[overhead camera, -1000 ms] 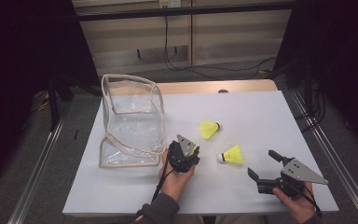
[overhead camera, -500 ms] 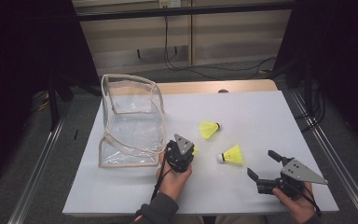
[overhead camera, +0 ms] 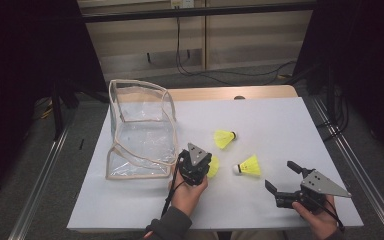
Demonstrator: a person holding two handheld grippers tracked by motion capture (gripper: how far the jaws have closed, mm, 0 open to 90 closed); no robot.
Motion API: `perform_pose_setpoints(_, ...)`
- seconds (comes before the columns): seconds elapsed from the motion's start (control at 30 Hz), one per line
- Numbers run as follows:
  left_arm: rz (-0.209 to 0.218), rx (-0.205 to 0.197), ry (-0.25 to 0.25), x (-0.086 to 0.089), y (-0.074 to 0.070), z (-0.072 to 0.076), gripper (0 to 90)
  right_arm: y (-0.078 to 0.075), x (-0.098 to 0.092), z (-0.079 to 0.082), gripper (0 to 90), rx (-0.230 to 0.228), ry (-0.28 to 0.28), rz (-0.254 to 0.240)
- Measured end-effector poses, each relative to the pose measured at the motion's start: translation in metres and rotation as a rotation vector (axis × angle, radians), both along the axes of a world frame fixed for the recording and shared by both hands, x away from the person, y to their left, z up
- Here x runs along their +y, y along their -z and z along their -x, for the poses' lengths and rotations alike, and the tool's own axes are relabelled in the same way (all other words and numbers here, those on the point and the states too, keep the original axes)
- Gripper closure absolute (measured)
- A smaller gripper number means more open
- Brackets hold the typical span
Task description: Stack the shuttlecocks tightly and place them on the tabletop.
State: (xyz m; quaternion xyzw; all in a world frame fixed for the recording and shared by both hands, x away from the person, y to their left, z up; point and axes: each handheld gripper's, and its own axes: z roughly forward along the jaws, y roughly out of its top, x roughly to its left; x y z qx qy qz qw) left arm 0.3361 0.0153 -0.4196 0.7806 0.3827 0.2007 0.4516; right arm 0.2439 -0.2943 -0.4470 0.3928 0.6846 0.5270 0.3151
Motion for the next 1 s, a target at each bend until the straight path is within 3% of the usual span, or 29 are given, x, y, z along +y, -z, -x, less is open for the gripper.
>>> perform_pose_setpoints(0.13,0.019,0.012,0.009,-0.002,0.003,-0.001,86.9,0.0,0.0,0.0,2.9,0.0,-0.003,-0.002)
perform_pose_setpoints(0.27,-0.043,-0.003,0.038,-0.007,0.007,-0.001,79.2,0.0,0.001,0.0,2.9,0.001,-0.005,-0.003)
perform_pose_setpoints(0.47,-0.082,-0.001,0.037,-0.009,0.012,-0.005,69.6,0.0,0.001,0.0,2.9,0.001,-0.005,-0.001)
perform_pose_setpoints(0.67,-0.048,0.037,0.035,-0.012,0.006,-0.01,87.7,0.0,0.0,0.0,2.9,0.002,-0.001,0.001)
perform_pose_setpoints(0.8,-0.02,0.061,0.0,-0.01,0.0,-0.017,90.0,0.0,0.0,0.0,2.9,0.002,0.0,-0.004)
perform_pose_setpoints(1.0,-0.007,0.05,-0.021,-0.014,-0.006,-0.02,90.0,0.0,-0.001,0.0,2.9,0.002,-0.002,-0.006)
